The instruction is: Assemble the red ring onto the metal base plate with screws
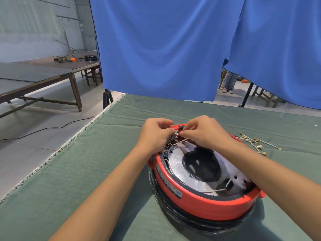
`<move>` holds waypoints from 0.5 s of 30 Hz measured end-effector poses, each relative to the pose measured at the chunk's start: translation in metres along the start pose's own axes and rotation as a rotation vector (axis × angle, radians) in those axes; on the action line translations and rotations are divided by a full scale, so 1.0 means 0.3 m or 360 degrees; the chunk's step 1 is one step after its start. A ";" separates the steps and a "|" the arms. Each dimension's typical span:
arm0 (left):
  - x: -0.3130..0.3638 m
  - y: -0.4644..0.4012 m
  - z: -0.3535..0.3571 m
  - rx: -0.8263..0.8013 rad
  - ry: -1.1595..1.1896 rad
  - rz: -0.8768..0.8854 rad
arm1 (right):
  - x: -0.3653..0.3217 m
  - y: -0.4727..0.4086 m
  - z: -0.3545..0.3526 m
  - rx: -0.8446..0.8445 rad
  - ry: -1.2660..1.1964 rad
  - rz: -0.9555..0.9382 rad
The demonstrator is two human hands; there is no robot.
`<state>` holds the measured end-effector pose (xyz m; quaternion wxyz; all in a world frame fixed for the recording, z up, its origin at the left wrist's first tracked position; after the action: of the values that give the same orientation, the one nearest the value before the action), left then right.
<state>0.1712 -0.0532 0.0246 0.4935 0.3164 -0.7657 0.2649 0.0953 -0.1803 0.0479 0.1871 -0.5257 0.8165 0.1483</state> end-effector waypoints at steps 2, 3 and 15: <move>0.001 0.001 -0.002 0.0025 -0.0091 -0.0017 | -0.024 0.040 -0.017 0.0302 0.0226 -0.0150; 0.002 0.002 -0.004 0.0042 -0.0170 -0.0038 | -0.030 0.054 -0.017 0.0348 0.0252 -0.0183; -0.004 0.021 -0.011 -0.0047 -0.0358 -0.0138 | -0.057 0.085 0.082 -0.0090 0.0174 -0.0266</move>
<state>0.1687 -0.0465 0.0241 0.4201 0.3697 -0.8056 0.1947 0.0820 -0.1455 0.0351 0.1391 -0.6045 0.7742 0.1263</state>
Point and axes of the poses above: each hand's wrist, its own y-axis away from the middle knuckle, its own z-axis out of the palm, x = y × z, the point moved 4 cm from there along -y, towards the middle knuckle, and after that the axes turned 10 degrees about -x, right-handed, at the moved point
